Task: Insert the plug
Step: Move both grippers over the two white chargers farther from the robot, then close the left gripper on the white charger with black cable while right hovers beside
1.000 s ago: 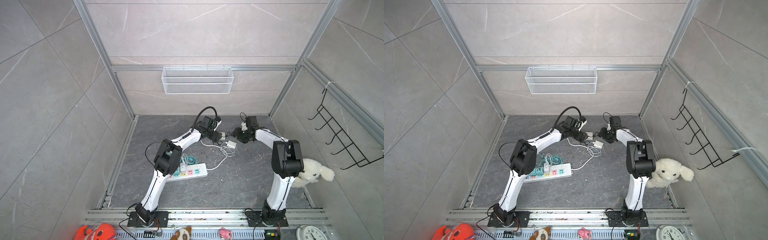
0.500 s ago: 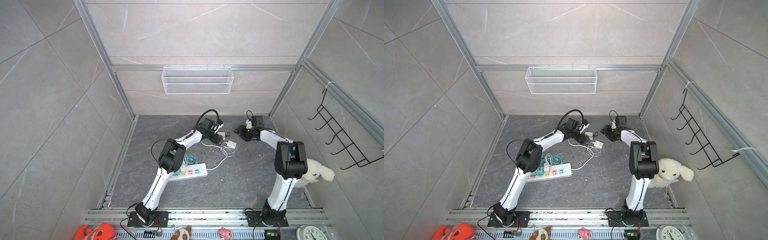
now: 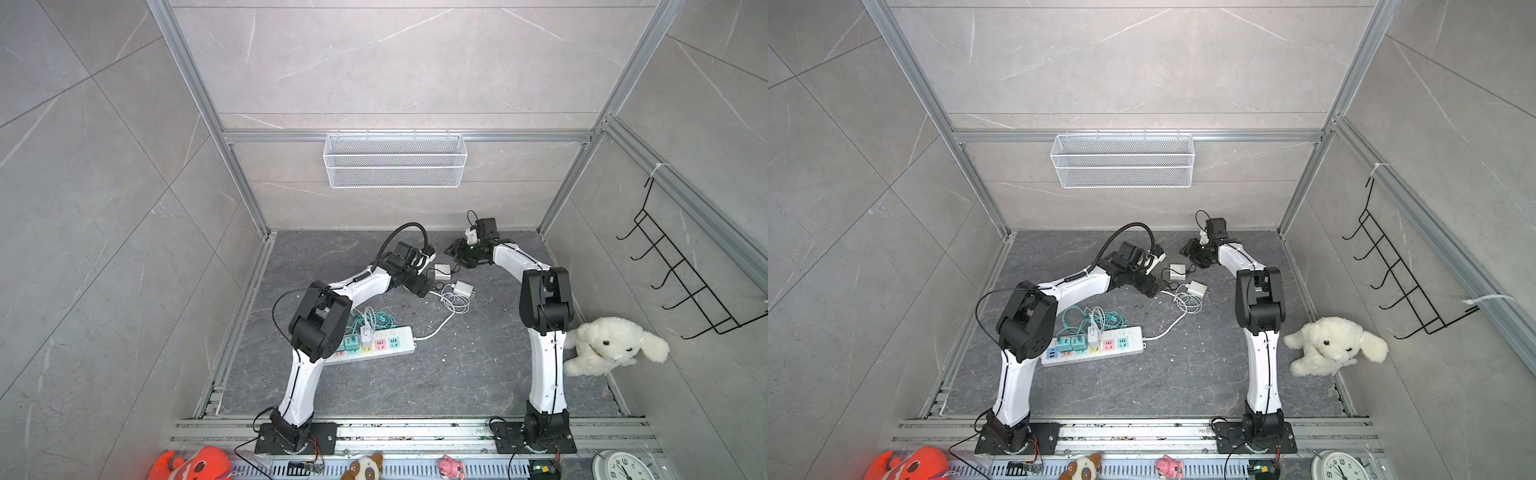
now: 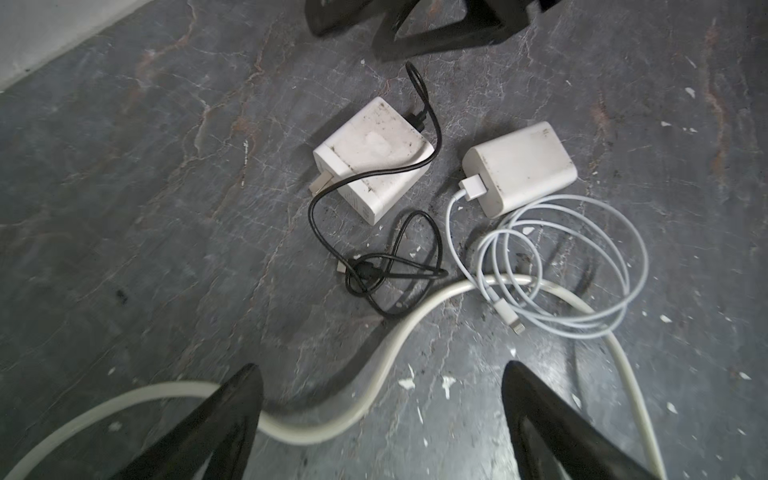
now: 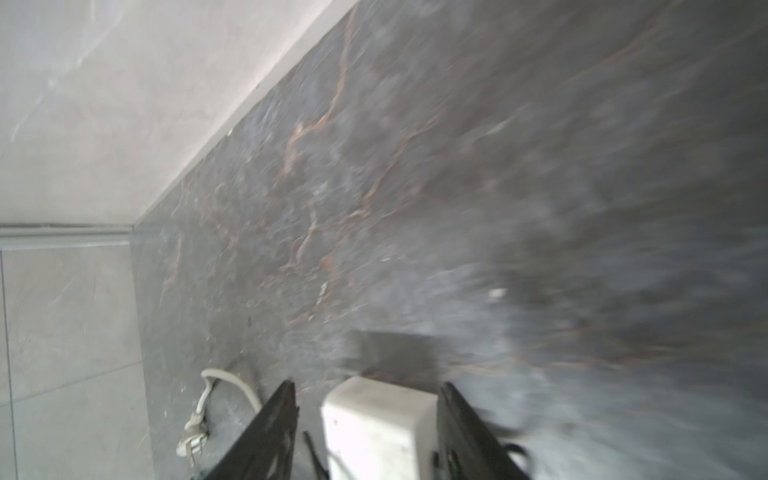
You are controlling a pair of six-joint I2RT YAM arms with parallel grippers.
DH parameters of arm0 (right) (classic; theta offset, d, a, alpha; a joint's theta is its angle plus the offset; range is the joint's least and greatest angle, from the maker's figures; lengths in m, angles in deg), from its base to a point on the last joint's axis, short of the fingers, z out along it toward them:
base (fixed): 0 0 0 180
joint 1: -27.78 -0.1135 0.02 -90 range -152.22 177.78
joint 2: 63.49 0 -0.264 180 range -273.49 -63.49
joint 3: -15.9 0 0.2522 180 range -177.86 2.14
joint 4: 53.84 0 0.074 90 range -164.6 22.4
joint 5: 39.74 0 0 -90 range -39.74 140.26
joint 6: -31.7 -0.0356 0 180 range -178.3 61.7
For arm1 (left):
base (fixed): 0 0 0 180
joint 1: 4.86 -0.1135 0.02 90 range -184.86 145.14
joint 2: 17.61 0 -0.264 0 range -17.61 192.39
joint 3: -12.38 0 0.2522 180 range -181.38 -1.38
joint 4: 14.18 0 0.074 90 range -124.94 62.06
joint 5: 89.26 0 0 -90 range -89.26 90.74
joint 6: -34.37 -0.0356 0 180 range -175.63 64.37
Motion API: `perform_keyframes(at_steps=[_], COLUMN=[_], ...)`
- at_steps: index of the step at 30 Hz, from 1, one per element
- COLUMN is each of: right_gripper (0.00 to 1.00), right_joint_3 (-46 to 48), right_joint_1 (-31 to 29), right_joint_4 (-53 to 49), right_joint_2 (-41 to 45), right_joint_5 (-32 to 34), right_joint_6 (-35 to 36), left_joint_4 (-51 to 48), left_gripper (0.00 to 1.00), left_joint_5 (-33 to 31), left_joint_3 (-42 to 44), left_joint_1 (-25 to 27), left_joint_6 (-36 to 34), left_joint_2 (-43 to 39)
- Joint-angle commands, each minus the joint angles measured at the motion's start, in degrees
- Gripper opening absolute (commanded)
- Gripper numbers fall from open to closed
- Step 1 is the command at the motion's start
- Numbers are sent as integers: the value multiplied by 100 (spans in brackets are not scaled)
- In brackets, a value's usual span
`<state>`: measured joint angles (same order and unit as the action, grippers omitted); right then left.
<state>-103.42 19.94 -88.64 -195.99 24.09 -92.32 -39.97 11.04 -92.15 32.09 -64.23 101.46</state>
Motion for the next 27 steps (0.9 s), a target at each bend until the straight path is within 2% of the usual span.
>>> perform_keyframes(at_steps=[1,7,13,21,27], right_gripper=[55,55,53,53,54], right_joint_3=[-183,114,434,2212,3008], right_joint_1=[-200,-573,-900,-1089,-1073], right_joint_4=[-578,-650,-783,-251,-287], right_joint_2=[-227,-99,-25,1043,1858], right_joint_5=[-107,16,15,-91,63], right_joint_6=[219,351,584,660,865], left_joint_4=[229,197,250,297,204], left_gripper=[92,92,92,92,91], left_joint_5=[-329,-857,-959,-594,-650], left_joint_3=[537,1248,1554,1575,1341], left_joint_1=[-47,-45,-47,13,389], left_joint_6=[130,187,236,107,-214], left_joint_2=[-650,-1359,-1488,-1331,-1089])
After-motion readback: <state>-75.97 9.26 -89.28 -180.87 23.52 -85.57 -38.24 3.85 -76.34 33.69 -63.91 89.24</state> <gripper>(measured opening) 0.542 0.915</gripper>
